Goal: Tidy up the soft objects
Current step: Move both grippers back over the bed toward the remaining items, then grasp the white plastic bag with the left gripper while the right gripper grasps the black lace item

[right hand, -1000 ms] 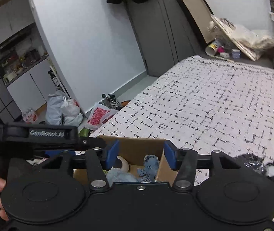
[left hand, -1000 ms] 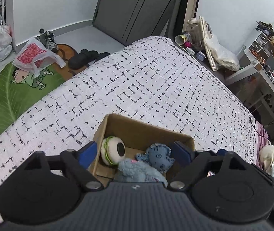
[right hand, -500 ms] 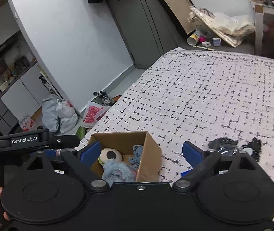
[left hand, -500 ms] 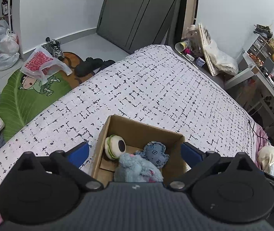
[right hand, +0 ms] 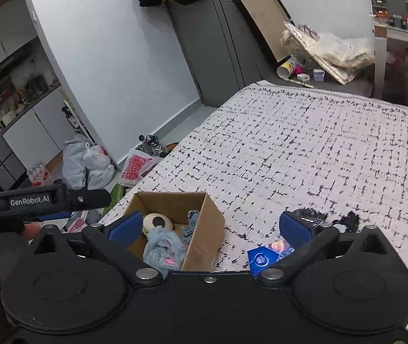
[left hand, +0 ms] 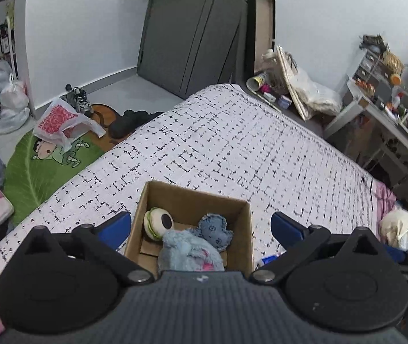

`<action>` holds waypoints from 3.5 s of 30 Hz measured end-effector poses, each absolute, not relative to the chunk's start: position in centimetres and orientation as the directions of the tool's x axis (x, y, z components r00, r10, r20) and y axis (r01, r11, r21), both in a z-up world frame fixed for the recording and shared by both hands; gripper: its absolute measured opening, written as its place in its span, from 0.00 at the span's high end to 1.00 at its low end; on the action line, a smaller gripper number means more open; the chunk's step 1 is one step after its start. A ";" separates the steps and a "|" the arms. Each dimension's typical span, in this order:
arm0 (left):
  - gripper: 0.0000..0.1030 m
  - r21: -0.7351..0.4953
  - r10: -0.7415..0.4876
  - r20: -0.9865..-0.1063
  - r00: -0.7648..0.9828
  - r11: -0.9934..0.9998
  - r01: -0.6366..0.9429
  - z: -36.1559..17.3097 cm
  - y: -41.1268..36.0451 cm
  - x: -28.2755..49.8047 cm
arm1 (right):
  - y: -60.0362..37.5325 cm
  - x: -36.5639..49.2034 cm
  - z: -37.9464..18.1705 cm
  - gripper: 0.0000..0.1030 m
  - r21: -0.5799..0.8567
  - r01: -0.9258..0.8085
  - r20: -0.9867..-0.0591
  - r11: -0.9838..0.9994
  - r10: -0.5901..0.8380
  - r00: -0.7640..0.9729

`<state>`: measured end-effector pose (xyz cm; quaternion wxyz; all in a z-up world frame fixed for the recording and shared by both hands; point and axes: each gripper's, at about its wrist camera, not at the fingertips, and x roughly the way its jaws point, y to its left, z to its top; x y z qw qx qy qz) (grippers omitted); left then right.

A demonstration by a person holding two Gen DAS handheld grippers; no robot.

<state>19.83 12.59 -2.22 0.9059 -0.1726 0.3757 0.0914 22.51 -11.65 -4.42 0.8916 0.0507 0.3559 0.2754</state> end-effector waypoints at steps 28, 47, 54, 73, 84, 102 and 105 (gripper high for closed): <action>0.00 -0.193 0.006 -0.741 0.671 0.956 -0.221 -0.6 1.7 18.6 | -21.9 22.5 -2.5 0.00 0.294 -0.423 -0.583 0.857 0.511 0.631; 0.00 -0.198 0.019 -0.737 0.676 0.950 -0.243 -1.6 -3.2 19.6 | -26.3 24.3 -5.7 0.00 0.409 -0.354 -0.588 0.841 0.540 0.603; 0.01 -0.226 0.015 -0.744 0.668 0.935 -0.273 -3.3 -4.1 20.7 | -27.3 25.7 -7.9 0.00 0.453 -0.296 -0.618 0.841 0.535 0.576; 0.07 -0.271 0.048 -0.816 0.575 0.848 -0.456 -10.9 -4.9 23.1 | -27.1 30.2 -12.2 0.18 0.476 -0.251 -0.674 0.843 0.533 0.511; 0.08 -0.234 0.083 -0.846 0.526 0.830 -0.507 -14.7 -5.6 24.6 | -26.5 31.9 -15.4 0.30 0.490 -0.223 -0.696 0.843 0.532 0.483; 0.47 -0.267 0.086 -0.870 0.486 0.746 -0.610 -17.9 -4.4 25.2 | -26.1 34.2 -19.3 0.40 0.524 -0.200 -0.666 0.828 0.545 0.510; 0.47 -0.276 0.078 -0.870 0.488 0.742 -0.611 -18.0 -4.2 25.2 | -25.9 34.5 -19.7 0.42 0.525 -0.198 -0.663 0.828 0.544 0.514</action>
